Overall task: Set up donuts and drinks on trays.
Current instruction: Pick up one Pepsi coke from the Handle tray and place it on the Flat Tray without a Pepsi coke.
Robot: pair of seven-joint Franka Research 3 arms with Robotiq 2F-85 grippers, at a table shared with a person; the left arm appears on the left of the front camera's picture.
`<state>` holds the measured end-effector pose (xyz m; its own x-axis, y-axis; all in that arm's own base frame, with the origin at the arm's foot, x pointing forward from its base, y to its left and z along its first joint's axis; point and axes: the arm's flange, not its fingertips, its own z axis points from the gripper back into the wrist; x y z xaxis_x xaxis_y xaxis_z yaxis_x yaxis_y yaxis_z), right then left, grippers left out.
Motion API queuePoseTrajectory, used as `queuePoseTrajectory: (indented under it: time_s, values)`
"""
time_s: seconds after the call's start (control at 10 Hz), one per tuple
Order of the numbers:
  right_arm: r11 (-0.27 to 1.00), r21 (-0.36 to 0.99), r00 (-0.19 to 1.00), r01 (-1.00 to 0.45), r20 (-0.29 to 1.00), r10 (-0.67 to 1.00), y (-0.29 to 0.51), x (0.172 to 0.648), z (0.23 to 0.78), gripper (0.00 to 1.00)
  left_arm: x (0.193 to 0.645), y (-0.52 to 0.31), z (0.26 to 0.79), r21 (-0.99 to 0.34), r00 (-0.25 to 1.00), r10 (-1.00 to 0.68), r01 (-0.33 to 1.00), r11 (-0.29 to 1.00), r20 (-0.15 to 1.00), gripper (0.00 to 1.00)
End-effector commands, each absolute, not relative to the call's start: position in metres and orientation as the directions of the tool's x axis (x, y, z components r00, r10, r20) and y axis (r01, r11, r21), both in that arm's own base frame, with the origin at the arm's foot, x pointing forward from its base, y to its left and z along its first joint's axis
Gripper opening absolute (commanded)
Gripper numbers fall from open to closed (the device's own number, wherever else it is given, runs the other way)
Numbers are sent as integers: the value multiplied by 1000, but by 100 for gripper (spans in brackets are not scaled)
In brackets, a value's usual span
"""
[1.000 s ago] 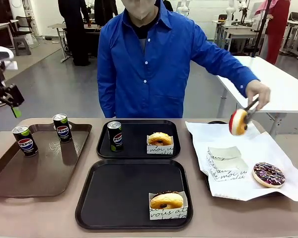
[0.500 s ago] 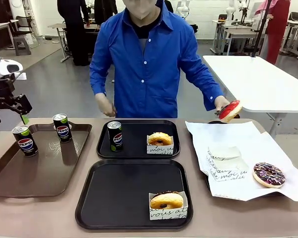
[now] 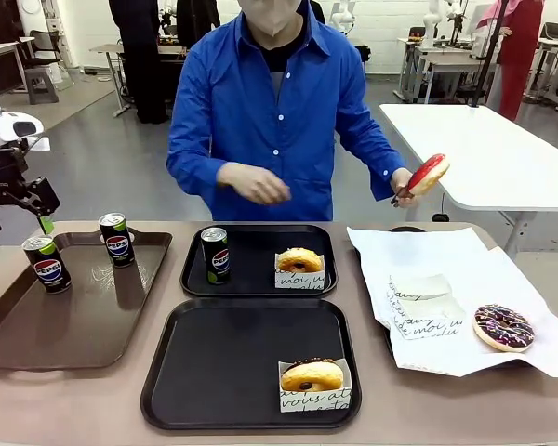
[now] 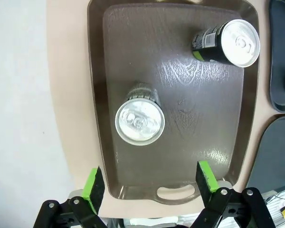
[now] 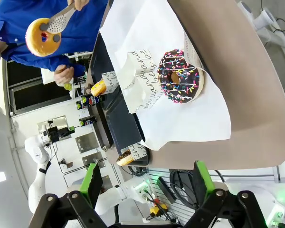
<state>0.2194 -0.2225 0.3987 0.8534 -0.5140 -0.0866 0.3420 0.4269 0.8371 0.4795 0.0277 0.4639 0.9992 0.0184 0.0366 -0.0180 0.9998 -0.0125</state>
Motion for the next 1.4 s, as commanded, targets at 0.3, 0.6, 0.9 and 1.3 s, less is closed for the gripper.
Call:
queuePoseTrajectory:
  time_s: [0.3,0.6,0.9,1.3]
  values:
    - [414,847,855,332,-85,-512,-223,220,399,100,510,39,440,-9,987,-96,98,995,130,100]
    - [414,847,855,332,-85,-512,-223,220,399,100,514,49,432,-37,989,-95,100,994,113,100]
    - [414,847,855,332,-85,-512,-223,220,399,100,509,46,406,-61,992,-93,98,993,85,100]
    - [414,847,855,332,-85,-512,-223,220,399,100,503,38,399,-32,991,-118,120,992,57,100]
